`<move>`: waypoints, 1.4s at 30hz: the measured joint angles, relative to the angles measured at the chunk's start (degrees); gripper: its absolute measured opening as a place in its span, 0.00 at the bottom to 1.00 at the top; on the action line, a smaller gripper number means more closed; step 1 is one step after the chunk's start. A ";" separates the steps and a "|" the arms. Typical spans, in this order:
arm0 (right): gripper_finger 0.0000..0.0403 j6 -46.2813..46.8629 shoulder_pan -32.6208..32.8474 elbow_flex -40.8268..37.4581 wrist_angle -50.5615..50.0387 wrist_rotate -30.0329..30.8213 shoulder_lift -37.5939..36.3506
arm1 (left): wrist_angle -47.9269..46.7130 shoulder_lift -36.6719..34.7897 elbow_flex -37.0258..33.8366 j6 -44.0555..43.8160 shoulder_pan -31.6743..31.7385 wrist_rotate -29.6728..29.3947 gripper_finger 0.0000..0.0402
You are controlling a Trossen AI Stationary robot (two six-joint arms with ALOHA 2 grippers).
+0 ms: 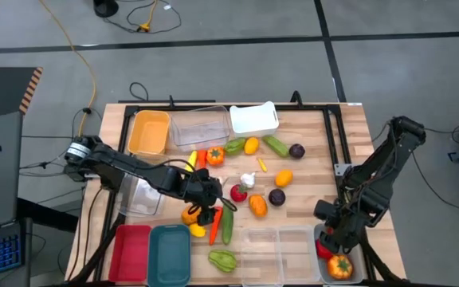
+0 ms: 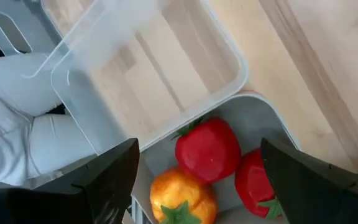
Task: Sort produce into baskets
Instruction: Put the bottom orange carrot into the yellow bin
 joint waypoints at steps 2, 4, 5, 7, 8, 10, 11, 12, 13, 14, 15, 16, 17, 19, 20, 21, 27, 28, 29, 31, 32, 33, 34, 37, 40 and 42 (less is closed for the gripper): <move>0.90 0.00 -0.41 0.00 0.01 0.00 0.00 | 0.99 -0.07 -1.18 -0.17 -0.14 -0.68 0.80; 0.90 0.02 -0.71 0.00 0.01 0.00 0.00 | 1.93 -0.07 -2.80 -1.18 -0.21 -0.68 0.80; 0.90 0.02 -0.83 0.00 0.03 0.00 0.00 | 2.70 -0.04 -3.58 -1.90 -0.21 -0.68 0.80; 0.90 0.00 -0.83 0.00 0.24 0.15 0.00 | 4.94 -0.07 -5.14 -2.94 -0.23 -0.64 0.80; 0.90 0.00 -0.83 0.00 0.31 0.46 0.00 | 5.96 -0.07 -5.94 -3.16 -0.25 -0.62 0.80; 0.90 0.00 -0.83 0.00 0.31 1.41 0.00 | 7.47 -0.07 -7.44 -3.64 -0.47 -0.62 0.80; 0.90 0.00 -0.83 0.00 0.33 1.56 0.00 | 8.25 -0.07 -7.89 -3.66 -0.65 -0.64 0.80; 0.90 0.00 -0.83 0.00 0.33 1.60 0.00 | 9.68 -0.07 -8.35 -3.64 -0.79 -0.62 0.80; 0.90 0.00 -0.83 0.00 0.31 1.60 0.00 | 11.25 -0.07 -8.97 -3.64 -0.89 -0.65 0.80; 0.90 0.00 -0.83 0.00 0.31 1.63 0.00 | 12.12 -0.07 -9.48 -3.64 -1.02 -0.64 0.80; 0.90 0.00 -0.82 0.00 0.33 1.65 0.00 | 12.77 -0.05 -9.98 -3.63 -1.18 -0.65 0.80; 0.90 0.00 -0.82 0.00 0.31 1.72 0.00 | 13.16 -0.04 -10.22 -3.59 -1.33 -0.64 0.80; 0.90 0.00 -0.81 0.00 0.31 1.78 0.00 | 13.64 -0.04 -10.32 -3.38 -1.50 -0.67 0.80; 0.90 0.02 -0.81 0.00 0.30 1.79 0.00 | 14.56 0.57 -10.35 -3.05 -1.63 -0.81 0.80; 0.90 0.00 -0.81 0.00 0.32 1.78 0.00 | 14.32 0.82 -10.39 -3.03 -1.90 -0.76 0.80; 0.90 0.02 -0.81 0.00 0.30 1.79 0.00 | 14.08 1.06 -10.50 -2.98 -2.06 -0.75 0.80; 0.90 0.02 -0.81 0.04 0.54 1.98 -0.06 | 16.28 5.71 -9.95 -2.94 -2.94 -0.60 0.80; 0.90 0.02 -0.83 0.04 0.62 1.99 -0.02 | 16.67 6.46 -9.90 -2.86 -3.07 -0.59 0.80; 0.90 0.02 -0.83 0.04 0.61 2.01 -0.03 | 16.38 7.05 -9.86 -2.78 -3.13 -0.62 0.80; 0.90 0.00 -0.83 0.04 0.85 2.07 -0.04 | 16.65 8.28 -9.30 -2.75 -3.11 -0.74 0.80; 0.90 0.02 -0.83 0.05 0.82 2.20 -0.02 | 17.03 8.51 -9.24 -2.73 -3.11 -0.72 0.80; 0.90 0.02 -0.82 0.04 0.88 2.29 -0.02 | 16.46 8.66 -9.28 -2.75 -3.11 -0.69 0.80; 0.90 0.02 -0.83 0.04 0.91 2.36 -0.03 | 16.91 9.08 -9.28 -2.90 -3.02 -0.79 0.80; 0.90 0.02 -0.83 0.04 0.89 2.93 -0.02 | 16.14 9.61 -9.32 -3.22 -2.93 -1.66 0.80; 0.90 0.02 -0.83 0.04 1.03 3.08 0.00 | 17.25 10.44 -9.19 -3.47 -2.90 -1.40 0.80; 0.90 0.02 -0.83 0.04 1.12 3.08 -0.04 | 17.59 11.55 -9.28 -4.09 -2.90 -0.67 0.80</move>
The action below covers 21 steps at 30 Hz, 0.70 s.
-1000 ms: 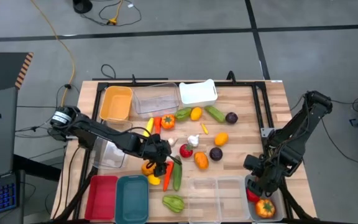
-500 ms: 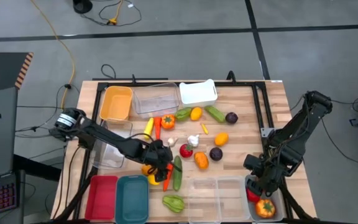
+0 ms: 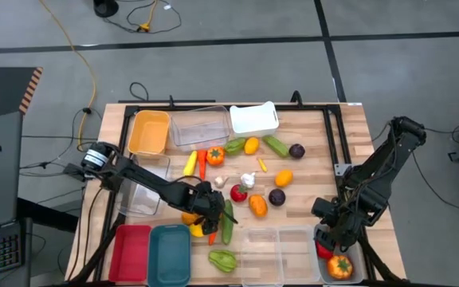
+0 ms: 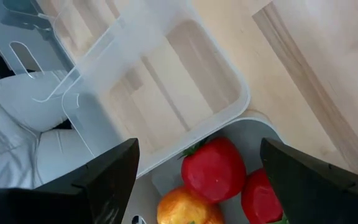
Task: Sort produce into baskets
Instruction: Put the bottom orange carrot into the yellow bin
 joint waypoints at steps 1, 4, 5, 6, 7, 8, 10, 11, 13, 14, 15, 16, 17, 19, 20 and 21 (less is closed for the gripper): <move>0.90 0.00 0.00 0.00 0.13 0.00 0.03 | 0.75 0.53 0.02 -0.31 0.00 0.33 0.80; 0.90 0.00 0.00 0.00 0.27 0.00 0.02 | 0.75 1.93 0.14 -0.38 0.00 0.89 0.80; 0.90 0.01 0.00 0.00 0.37 -0.01 0.04 | 0.73 2.34 0.27 -0.36 -0.01 0.99 0.80; 0.90 0.02 0.00 0.00 0.35 0.00 0.04 | 0.41 2.52 0.22 -0.31 -0.02 0.91 0.80; 0.90 0.02 0.00 0.00 0.44 -0.02 0.02 | 0.41 2.47 0.22 -0.34 0.00 1.20 0.80; 0.90 0.00 0.00 0.00 0.55 -0.02 0.02 | 0.01 2.37 0.24 -0.36 0.00 1.46 0.80; 0.90 0.00 0.00 0.00 0.41 -0.02 0.02 | -0.36 2.34 0.34 -0.23 0.06 1.46 0.80; 0.90 0.00 0.00 0.00 0.44 -0.01 0.02 | -1.03 2.27 0.73 0.25 0.07 1.62 0.80; 0.90 0.00 0.00 0.00 0.38 -0.01 0.02 | -2.17 2.22 1.76 1.82 0.07 1.62 0.80; 0.90 0.00 0.00 0.00 0.42 -0.02 0.02 | -2.91 2.22 2.45 2.46 0.07 1.64 0.80; 0.90 0.00 0.00 0.00 0.42 -0.02 0.02 | -3.47 2.24 3.10 2.94 0.07 1.63 0.80; 0.90 0.02 0.00 0.00 0.40 -0.02 0.02 | -4.08 2.22 3.87 3.38 0.07 1.63 0.80; 0.90 0.00 0.00 0.00 0.43 -0.01 0.02 | -4.95 2.22 4.75 3.73 0.08 1.63 0.80; 0.90 0.00 0.00 0.00 0.42 -0.02 0.02 | -7.62 2.22 6.79 3.67 0.15 1.63 0.80; 0.90 0.01 0.00 0.00 0.42 -0.02 0.02 | -9.41 2.22 8.12 3.18 0.17 1.63 0.80; 0.90 0.02 0.00 0.00 0.46 -0.02 0.02 | -11.27 2.21 9.43 2.76 0.23 1.63 0.80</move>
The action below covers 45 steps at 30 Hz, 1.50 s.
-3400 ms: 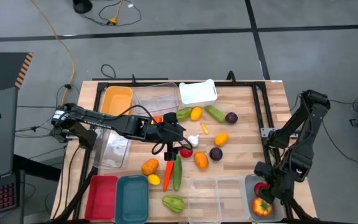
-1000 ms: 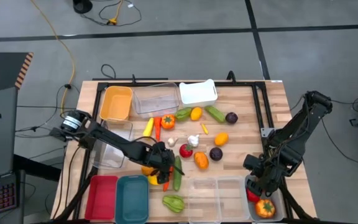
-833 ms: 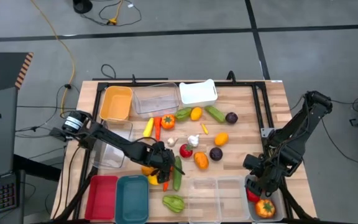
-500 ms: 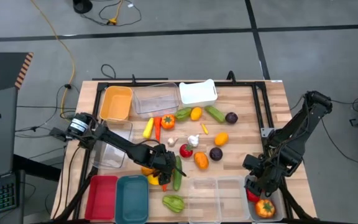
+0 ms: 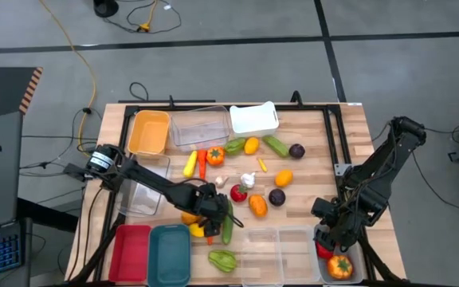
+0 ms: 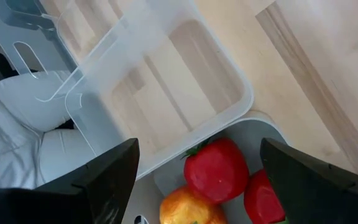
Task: Sort produce into baskets
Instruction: Put the bottom orange carrot into the yellow bin
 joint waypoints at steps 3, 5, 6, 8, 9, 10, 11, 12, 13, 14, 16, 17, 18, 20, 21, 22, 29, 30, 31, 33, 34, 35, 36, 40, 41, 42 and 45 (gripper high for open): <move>0.90 0.02 0.00 0.00 -0.02 0.00 0.00 | -7.14 -0.08 3.75 -3.11 0.10 -0.06 0.80; 0.90 0.01 0.00 0.00 -0.04 0.00 0.00 | -12.05 -0.08 6.20 -7.31 0.30 -0.17 0.80; 0.90 0.02 0.00 0.00 -0.02 0.00 0.00 | -13.86 -0.10 7.22 -9.75 0.48 -0.20 0.80; 0.90 0.02 0.00 -0.01 -0.03 0.00 0.00 | -16.65 -0.14 8.37 -14.12 0.99 -0.15 0.80; 0.90 0.04 0.00 0.00 -0.02 0.00 0.00 | -17.51 -0.14 8.44 -16.12 1.27 -0.16 0.80; 0.90 0.04 0.00 -0.02 -0.02 0.00 0.00 | -17.92 -0.14 8.39 -17.93 1.53 -0.14 0.80; 0.90 0.06 0.00 -0.02 -0.02 0.00 0.00 | -17.74 -0.14 8.08 -19.54 1.83 -0.12 0.80; 0.90 0.14 0.00 -0.02 -0.03 0.00 0.00 | -17.66 -0.14 7.60 -20.99 2.10 0.01 0.80; 0.90 0.14 0.00 -0.02 0.00 0.00 0.00 | -17.85 -0.01 7.07 -22.25 2.36 0.27 0.80; 0.90 0.15 0.00 -0.02 0.03 0.00 0.00 | -17.91 0.12 6.41 -23.07 2.60 0.62 0.80; 0.90 0.13 0.00 -0.02 0.01 0.00 0.00 | -18.08 0.32 5.29 -24.08 2.95 1.50 0.80; 0.90 0.14 0.00 -0.03 0.05 0.00 0.00 | -17.95 0.32 4.89 -24.48 3.00 1.63 0.80; 0.90 0.14 0.00 -0.04 0.05 0.00 0.00 | -17.78 0.28 4.70 -25.00 3.01 1.72 0.80; 0.90 0.13 0.00 -0.04 0.05 0.00 0.00 | -17.44 0.27 4.18 -25.55 3.01 1.84 0.80; 0.90 0.13 0.00 -0.04 0.04 0.00 0.00 | -17.36 0.27 3.82 -25.61 3.01 1.88 0.80; 0.90 0.11 0.00 -0.04 0.05 0.00 0.00 | -16.85 0.27 3.45 -25.63 3.01 1.89 0.80; 0.90 0.09 0.00 -0.04 0.03 0.00 0.00 | -11.82 0.27 1.38 -25.64 3.09 2.93 0.80; 0.90 0.10 0.00 -0.04 0.05 0.00 0.00 | -11.96 0.25 1.38 -25.65 3.09 2.91 0.80; 0.90 0.09 0.00 -0.04 0.04 0.00 0.00 | -12.01 0.25 1.34 -25.65 3.09 2.91 0.80; 0.90 0.09 0.00 -0.04 0.04 0.00 0.00 | -12.01 0.25 1.32 -25.65 3.09 2.91 0.80; 0.90 0.09 0.00 -0.04 0.04 0.00 0.00 | -11.92 0.53 1.33 -25.68 3.09 2.93 0.80; 0.90 0.10 0.00 -0.04 0.03 0.00 0.00 | -11.66 0.93 1.34 -25.84 3.09 3.15 0.80; 0.90 0.09 0.00 -0.04 0.07 0.00 0.00 | -11.72 1.21 1.33 -25.99 3.05 3.72 0.80; 0.90 0.04 0.00 -0.04 0.44 -0.01 0.02 | -10.66 3.42 1.38 -25.40 2.90 5.88 0.80; 0.90 0.03 0.00 -0.04 0.44 -0.02 0.01 | -10.64 3.95 1.40 -25.19 2.90 5.88 0.80; 0.90 0.02 0.00 -0.04 0.57 -0.02 0.00 | -10.08 4.22 1.48 -25.19 2.88 5.95 0.80; 0.90 0.02 0.00 -0.04 0.98 0.00 0.00 | -9.92 4.39 1.60 -24.69 2.88 6.41 0.80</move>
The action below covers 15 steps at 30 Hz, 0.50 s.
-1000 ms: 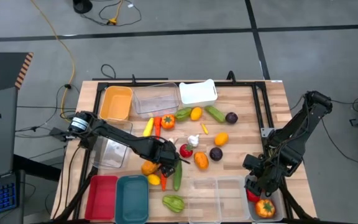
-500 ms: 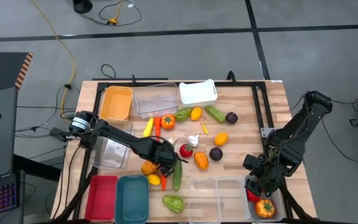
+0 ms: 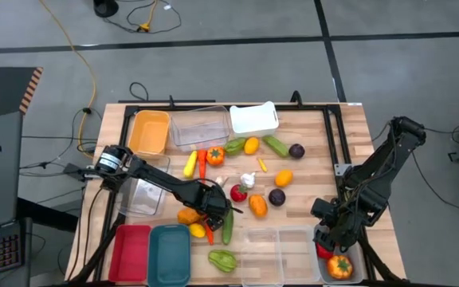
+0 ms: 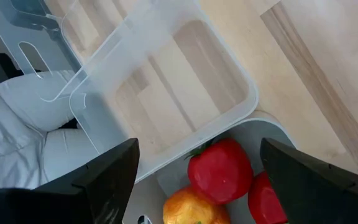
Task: Sort produce into baskets
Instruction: Put the bottom orange carrot into the yellow bin
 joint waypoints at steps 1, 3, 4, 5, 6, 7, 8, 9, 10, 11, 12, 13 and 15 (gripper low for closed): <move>0.90 0.00 0.00 0.00 0.33 0.00 0.00 | 0.03 0.21 0.00 0.00 0.00 0.12 0.80; 0.90 -0.01 0.00 0.00 0.50 0.00 0.01 | -0.35 0.15 0.02 -0.20 0.00 0.20 0.80; 0.90 0.00 0.00 0.00 0.71 0.00 0.00 | -0.43 0.15 0.02 -0.20 0.00 0.23 0.80; 0.90 0.00 -0.11 0.00 0.84 0.00 0.00 | -0.50 0.15 0.02 0.12 0.00 0.23 0.80; 0.90 -0.01 -0.26 0.00 0.70 0.00 0.00 | -0.59 0.14 0.02 1.04 0.00 0.28 0.80; 0.90 -0.01 -0.33 0.00 0.60 0.02 0.00 | -0.65 0.00 0.02 2.16 0.02 0.37 0.80; 0.90 -0.02 -0.35 0.00 0.66 0.01 0.00 | -0.74 -0.12 0.02 3.31 0.14 0.41 0.80; 0.90 -0.02 -0.33 0.00 0.68 0.02 0.00 | -0.77 -0.12 0.02 4.31 0.25 0.41 0.80; 0.90 -0.02 -0.35 0.00 0.66 0.02 0.00 | -1.00 -0.12 0.09 5.09 0.43 0.47 0.80; 0.90 -0.02 -0.35 0.00 0.74 0.04 0.01 | -1.67 -0.12 0.51 6.03 0.59 0.52 0.80; 0.90 -0.01 -0.34 0.00 0.73 0.04 0.00 | -1.95 -0.12 1.01 7.48 0.79 0.41 0.80; 0.90 0.00 -0.33 0.00 0.70 0.04 0.00 | -2.21 -0.12 1.70 8.98 0.93 0.41 0.80; 0.90 0.00 -0.33 0.00 0.76 0.04 0.00 | -2.50 -0.14 3.04 13.02 1.29 0.33 0.80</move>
